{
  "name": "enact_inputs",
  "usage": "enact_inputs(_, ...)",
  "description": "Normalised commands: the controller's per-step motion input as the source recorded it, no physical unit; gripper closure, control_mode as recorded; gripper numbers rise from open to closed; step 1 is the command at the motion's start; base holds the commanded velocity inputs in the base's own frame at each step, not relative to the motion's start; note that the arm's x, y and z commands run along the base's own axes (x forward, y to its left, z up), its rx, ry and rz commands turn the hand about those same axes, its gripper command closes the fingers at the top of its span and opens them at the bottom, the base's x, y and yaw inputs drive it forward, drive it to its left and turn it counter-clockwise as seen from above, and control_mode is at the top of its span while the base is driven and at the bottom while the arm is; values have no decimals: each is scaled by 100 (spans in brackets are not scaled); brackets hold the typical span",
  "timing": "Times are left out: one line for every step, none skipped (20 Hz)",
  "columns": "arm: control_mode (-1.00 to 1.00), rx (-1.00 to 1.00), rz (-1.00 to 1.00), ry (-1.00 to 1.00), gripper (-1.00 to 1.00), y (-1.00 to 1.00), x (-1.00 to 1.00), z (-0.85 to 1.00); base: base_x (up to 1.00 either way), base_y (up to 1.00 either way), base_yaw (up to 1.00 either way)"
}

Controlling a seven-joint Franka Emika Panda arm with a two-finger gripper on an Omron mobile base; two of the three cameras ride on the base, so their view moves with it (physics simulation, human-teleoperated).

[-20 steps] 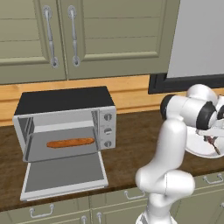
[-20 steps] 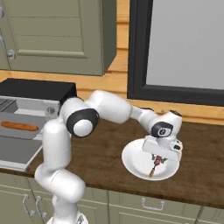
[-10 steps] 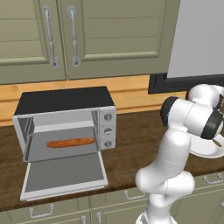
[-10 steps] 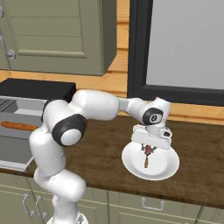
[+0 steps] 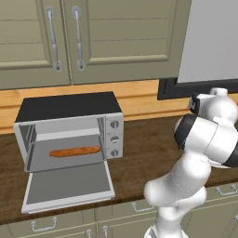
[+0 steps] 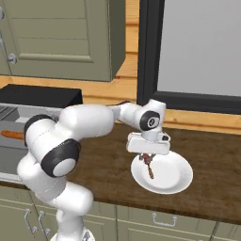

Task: Pick up the kebab skewer and baguette bread, and place them inside the toaster oven. Close the toaster oven door and start by setting the timer.

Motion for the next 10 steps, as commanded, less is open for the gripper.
enact_inputs(-100,0,15,0,100,44,-29,61,0,0,0)
enact_inputs(-100,0,11,0,100,49,-32,65,0,0,0)
enact_inputs(-100,-1,9,0,100,54,-31,68,0,0,0)
enact_inputs(-100,-3,6,0,100,59,-31,71,0,0,0)
enact_inputs(-100,-2,6,0,100,56,-34,69,0,0,0)
enact_inputs(-100,-1,5,0,100,57,-29,74,0,0,0)
enact_inputs(-100,0,7,0,100,57,-19,75,0,0,0)
enact_inputs(-100,0,12,0,100,62,0,56,0,0,0)
enact_inputs(-100,0,19,0,100,61,0,26,0,0,0)
enact_inputs(-100,0,18,0,100,69,0,22,0,0,0)
